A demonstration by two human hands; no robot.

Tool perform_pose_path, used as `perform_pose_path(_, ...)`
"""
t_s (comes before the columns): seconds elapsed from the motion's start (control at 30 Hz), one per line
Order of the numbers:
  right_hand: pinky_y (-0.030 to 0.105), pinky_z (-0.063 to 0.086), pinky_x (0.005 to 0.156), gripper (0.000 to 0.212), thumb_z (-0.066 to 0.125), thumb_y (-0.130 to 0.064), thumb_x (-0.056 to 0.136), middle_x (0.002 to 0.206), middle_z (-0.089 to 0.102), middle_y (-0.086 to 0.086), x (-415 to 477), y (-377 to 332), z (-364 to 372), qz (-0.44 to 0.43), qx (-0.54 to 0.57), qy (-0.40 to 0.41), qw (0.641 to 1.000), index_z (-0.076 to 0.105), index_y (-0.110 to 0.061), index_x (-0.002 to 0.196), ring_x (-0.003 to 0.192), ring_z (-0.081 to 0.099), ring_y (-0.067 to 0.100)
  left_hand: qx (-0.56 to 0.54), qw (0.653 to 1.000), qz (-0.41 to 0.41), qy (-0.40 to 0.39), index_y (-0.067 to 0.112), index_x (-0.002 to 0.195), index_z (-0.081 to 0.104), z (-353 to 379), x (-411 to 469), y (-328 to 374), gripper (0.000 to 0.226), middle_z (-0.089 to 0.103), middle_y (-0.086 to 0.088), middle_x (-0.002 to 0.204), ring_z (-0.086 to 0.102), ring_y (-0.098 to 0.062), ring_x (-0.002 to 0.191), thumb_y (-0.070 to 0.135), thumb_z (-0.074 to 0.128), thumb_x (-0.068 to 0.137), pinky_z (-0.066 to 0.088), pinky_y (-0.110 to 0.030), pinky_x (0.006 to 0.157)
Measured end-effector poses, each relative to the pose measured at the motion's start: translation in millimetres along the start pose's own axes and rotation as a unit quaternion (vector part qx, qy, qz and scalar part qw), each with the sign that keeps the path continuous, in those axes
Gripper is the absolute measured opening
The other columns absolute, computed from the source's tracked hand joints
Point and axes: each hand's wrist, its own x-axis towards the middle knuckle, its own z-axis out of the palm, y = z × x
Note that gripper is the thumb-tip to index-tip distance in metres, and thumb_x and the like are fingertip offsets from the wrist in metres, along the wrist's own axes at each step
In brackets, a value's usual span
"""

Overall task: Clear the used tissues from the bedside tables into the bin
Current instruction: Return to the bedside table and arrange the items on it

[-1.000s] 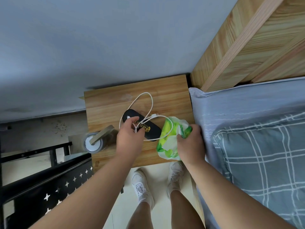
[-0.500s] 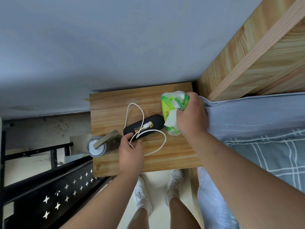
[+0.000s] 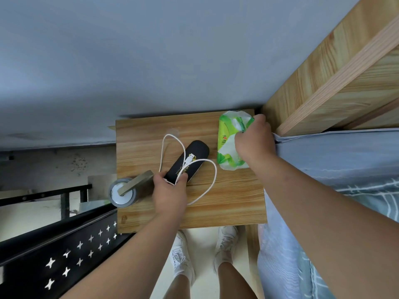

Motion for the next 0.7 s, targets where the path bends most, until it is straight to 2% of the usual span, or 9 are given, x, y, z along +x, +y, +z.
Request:
perform_pose_path(0.07, 0.044, 0.047, 0.098, 0.040, 0.057, -0.010, 0.095, 0.142, 0.052, 0.019, -1, 3, 2, 0.007, 0.003, -0.009, 1.000, 0.046, -0.004, 0.133, 0.129, 0.053, 0.042, 0.001, 1.000, -0.015, -0.002, 0.025, 0.119, 0.048, 3, 1, 1, 0.043, 0.067, 0.001, 0.101, 0.067, -0.021, 0.082, 0.045, 0.076, 0.094, 0.063, -0.048, 0.084)
perform_pose_path(0.17, 0.044, 0.046, 0.101, 0.039, 0.056, -0.009, 0.096, 0.144, 0.051, 0.020, -1, 5, 3, 0.019, 0.008, -0.024, 1.000, 0.045, -0.003, 0.134, 0.131, 0.052, 0.041, -0.010, 0.999, -0.036, -0.014, 0.023, 0.104, 0.054, 10, 0, 9, 0.036, 0.061, 0.005, 0.087, 0.061, -0.014, 0.068, 0.048, 0.077, 0.093, 0.067, -0.041, 0.062)
perform_pose_path(0.2, 0.044, 0.047, 0.101, 0.039, 0.055, -0.009, 0.097, 0.144, 0.051, 0.020, -1, 6, 4, 0.019, 0.008, -0.026, 0.999, 0.045, -0.003, 0.134, 0.131, 0.052, 0.041, 0.002, 0.999, -0.027, -0.024, 0.025, 0.097, 0.056, 14, 0, 13, 0.031, 0.063, 0.004, 0.085, 0.062, -0.016, 0.066, 0.048, 0.076, 0.093, 0.067, -0.041, 0.061)
perform_pose_path(0.3, 0.044, 0.046, 0.101, 0.039, 0.053, -0.009, 0.097, 0.144, 0.051, 0.021, 0, 8, 4, 0.016, 0.002, -0.030, 0.999, 0.044, -0.003, 0.135, 0.131, 0.051, 0.042, 0.047, 0.996, 0.028, -0.071, 0.026, 0.087, 0.056, 26, -2, 25, 0.026, 0.066, 0.002, 0.081, 0.065, -0.025, 0.068, 0.047, 0.072, 0.091, 0.066, -0.054, 0.073)
perform_pose_path(0.37, 0.043, 0.046, 0.100, 0.040, 0.052, -0.008, 0.097, 0.145, 0.050, 0.021, 1, 8, 3, 0.015, -0.001, -0.036, 0.999, 0.043, -0.003, 0.136, 0.131, 0.051, 0.042, 0.062, 0.994, 0.048, -0.082, 0.026, 0.081, 0.049, 30, -2, 33, 0.029, 0.061, 0.002, 0.074, 0.061, -0.029, 0.065, 0.046, 0.070, 0.086, 0.063, -0.053, 0.069)
perform_pose_path(0.47, 0.044, 0.046, 0.101, 0.040, 0.050, -0.007, 0.098, 0.145, 0.050, 0.021, 4, 8, 2, 0.019, -0.003, -0.044, 0.999, 0.042, -0.003, 0.138, 0.132, 0.050, 0.042, 0.055, 0.993, 0.079, -0.069, 0.028, 0.093, 0.054, 27, 1, 38, 0.019, 0.061, 0.007, 0.080, 0.066, -0.028, 0.075, 0.039, 0.069, 0.089, 0.063, -0.050, 0.071)
perform_pose_path(0.57, 0.041, 0.046, 0.095, 0.041, 0.047, -0.006, 0.099, 0.144, 0.052, 0.023, 4, 9, 2, 0.018, -0.006, -0.049, 0.999, 0.041, -0.004, 0.140, 0.131, 0.052, 0.042, 0.003, 0.994, 0.069, -0.088, 0.030, 0.124, 0.061, 23, 5, 37, 0.034, 0.065, 0.016, 0.099, 0.073, -0.026, 0.097, 0.037, 0.074, 0.094, 0.065, -0.056, 0.083)
perform_pose_path(0.63, 0.037, 0.044, 0.085, 0.042, 0.046, -0.006, 0.100, 0.142, 0.055, 0.023, 4, 11, 2, 0.017, -0.002, -0.052, 0.999, 0.040, -0.005, 0.142, 0.127, 0.055, 0.041, -0.012, 0.992, 0.071, -0.101, 0.032, 0.127, 0.062, 25, 5, 39, 0.039, 0.066, 0.023, 0.101, 0.073, -0.021, 0.100, 0.038, 0.078, 0.092, 0.064, -0.055, 0.088)
perform_pose_path(0.7, 0.035, 0.041, 0.082, 0.042, 0.046, -0.006, 0.100, 0.141, 0.056, 0.022, 3, 11, 2, 0.016, 0.008, -0.050, 0.999, 0.040, -0.006, 0.141, 0.125, 0.057, 0.041, -0.020, 0.991, 0.071, -0.108, 0.033, 0.127, 0.062, 30, 3, 42, 0.044, 0.067, 0.026, 0.100, 0.073, -0.016, 0.098, 0.035, 0.083, 0.089, 0.064, -0.052, 0.090)
